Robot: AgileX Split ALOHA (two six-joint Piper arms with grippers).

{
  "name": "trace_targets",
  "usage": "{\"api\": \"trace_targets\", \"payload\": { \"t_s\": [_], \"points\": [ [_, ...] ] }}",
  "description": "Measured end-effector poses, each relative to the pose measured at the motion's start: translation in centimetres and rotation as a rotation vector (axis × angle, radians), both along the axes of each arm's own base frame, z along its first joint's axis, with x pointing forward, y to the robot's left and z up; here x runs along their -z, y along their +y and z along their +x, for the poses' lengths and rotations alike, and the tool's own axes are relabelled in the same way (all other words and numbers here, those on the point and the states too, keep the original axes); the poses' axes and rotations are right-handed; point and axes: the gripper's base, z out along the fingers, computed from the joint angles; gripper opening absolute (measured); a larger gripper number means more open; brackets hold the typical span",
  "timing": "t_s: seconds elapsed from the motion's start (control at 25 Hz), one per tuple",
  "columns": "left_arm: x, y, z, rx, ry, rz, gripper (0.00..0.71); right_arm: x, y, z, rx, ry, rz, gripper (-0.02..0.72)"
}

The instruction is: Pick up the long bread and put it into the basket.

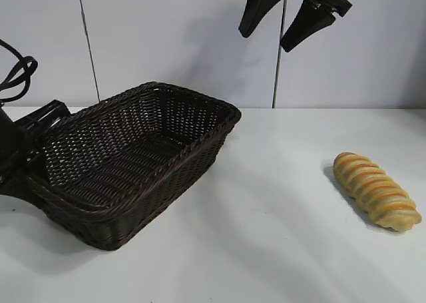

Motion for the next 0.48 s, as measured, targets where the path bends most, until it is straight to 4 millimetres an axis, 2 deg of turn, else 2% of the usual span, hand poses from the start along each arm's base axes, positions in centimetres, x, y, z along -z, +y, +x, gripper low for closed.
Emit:
{"api": "trace_targets", "payload": {
  "t_s": [0.16, 0.48],
  "points": [
    [-0.7, -0.1, 0.6, 0.05, -0.014, 0.004, 0.106, 0.0, 0.0, 0.0, 0.0, 0.0, 0.0, 0.557],
    [-3.8, 0.5, 4.4, 0.427, -0.024, 0.052, 0.106, 0.0, 0.0, 0.0, 0.0, 0.0, 0.002, 0.557]
  ]
}}
